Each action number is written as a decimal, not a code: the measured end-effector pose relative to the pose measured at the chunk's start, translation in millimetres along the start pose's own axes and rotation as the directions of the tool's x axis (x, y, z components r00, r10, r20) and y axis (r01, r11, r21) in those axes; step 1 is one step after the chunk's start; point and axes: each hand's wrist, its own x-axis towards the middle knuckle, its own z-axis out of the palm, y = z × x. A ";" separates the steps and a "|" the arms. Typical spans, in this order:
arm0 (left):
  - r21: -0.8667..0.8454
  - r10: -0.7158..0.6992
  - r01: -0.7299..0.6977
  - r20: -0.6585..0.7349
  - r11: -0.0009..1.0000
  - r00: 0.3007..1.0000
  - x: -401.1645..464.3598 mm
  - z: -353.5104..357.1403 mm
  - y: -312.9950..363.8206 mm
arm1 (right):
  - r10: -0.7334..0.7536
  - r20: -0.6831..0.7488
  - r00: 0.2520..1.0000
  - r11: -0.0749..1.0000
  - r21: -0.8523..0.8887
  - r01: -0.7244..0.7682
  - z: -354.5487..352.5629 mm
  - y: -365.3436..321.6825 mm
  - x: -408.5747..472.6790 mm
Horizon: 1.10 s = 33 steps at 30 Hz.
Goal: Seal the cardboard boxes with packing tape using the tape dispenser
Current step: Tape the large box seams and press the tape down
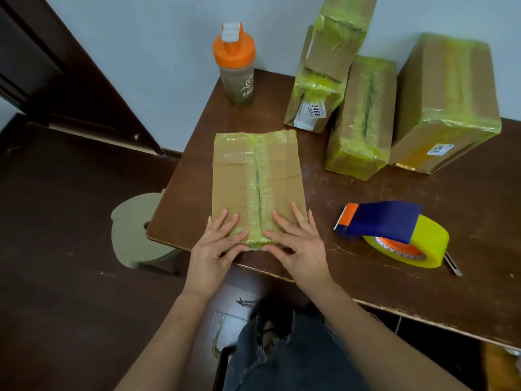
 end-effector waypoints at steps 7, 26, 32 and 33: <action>0.004 0.016 -0.016 -0.047 1.000 0.999 -1.0 6.1 -0.4 | 0.015 -0.062 0.998 1.000 -0.004 -0.016 6.1 -2.2 -0.2; -0.014 -0.135 0.137 0.079 0.991 0.988 2.9 -13.5 10.5 | 0.184 0.191 0.964 0.966 0.149 -0.213 -41.2 6.0 0.4; -0.019 -0.104 0.104 0.026 0.994 0.994 -1.8 -12.8 11.1 | 0.195 0.118 0.974 0.959 0.183 -0.214 -42.1 9.3 -3.8; -0.025 -0.108 0.108 0.032 0.994 0.994 -1.6 -12.8 11.7 | 0.195 0.113 0.974 0.960 0.183 -0.213 -41.3 9.2 -4.1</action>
